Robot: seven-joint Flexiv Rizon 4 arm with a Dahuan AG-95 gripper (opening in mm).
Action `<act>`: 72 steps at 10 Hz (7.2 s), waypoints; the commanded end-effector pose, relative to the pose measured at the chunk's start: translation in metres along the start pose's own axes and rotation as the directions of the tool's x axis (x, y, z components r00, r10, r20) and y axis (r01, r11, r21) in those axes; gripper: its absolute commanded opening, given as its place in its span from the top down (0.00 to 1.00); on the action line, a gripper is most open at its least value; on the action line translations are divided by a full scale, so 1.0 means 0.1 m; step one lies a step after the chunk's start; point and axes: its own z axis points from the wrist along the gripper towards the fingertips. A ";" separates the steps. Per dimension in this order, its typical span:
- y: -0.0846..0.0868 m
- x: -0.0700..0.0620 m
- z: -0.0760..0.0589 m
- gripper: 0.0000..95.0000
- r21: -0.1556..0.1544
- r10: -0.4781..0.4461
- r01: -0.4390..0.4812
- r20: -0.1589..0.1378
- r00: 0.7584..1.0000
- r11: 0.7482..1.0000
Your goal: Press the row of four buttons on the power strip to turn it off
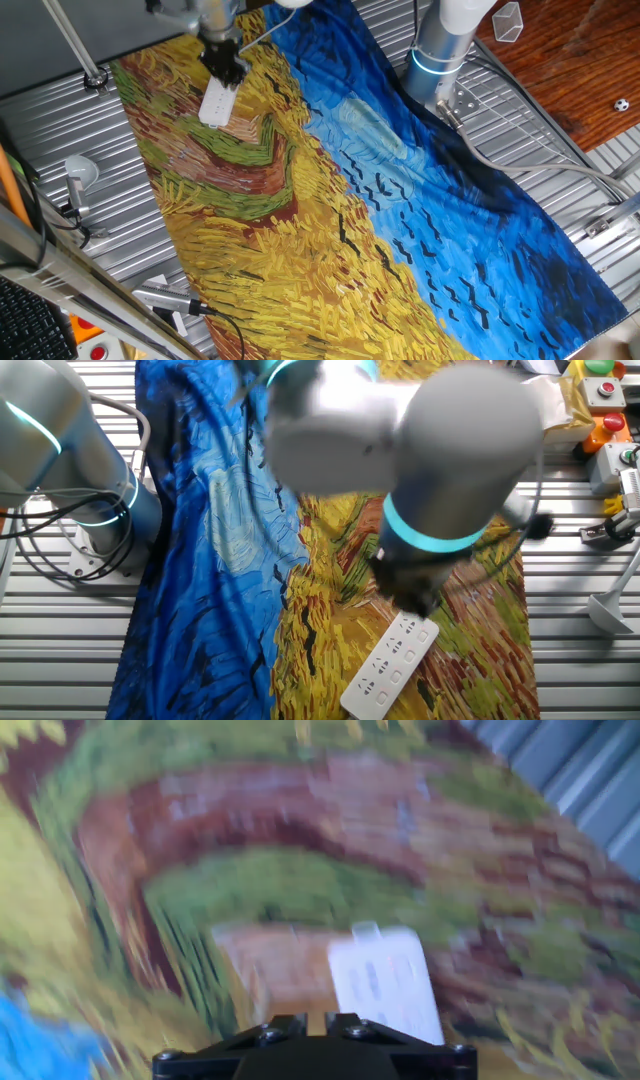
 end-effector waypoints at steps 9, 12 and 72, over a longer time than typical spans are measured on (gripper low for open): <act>-0.16 0.39 0.14 0.20 -0.009 -0.083 0.083 0.027 0.996 0.996; -0.07 0.52 0.30 0.20 -0.009 -0.076 0.076 0.029 0.997 0.997; -0.29 0.52 1.07 0.20 0.050 -0.243 0.240 0.072 0.967 0.970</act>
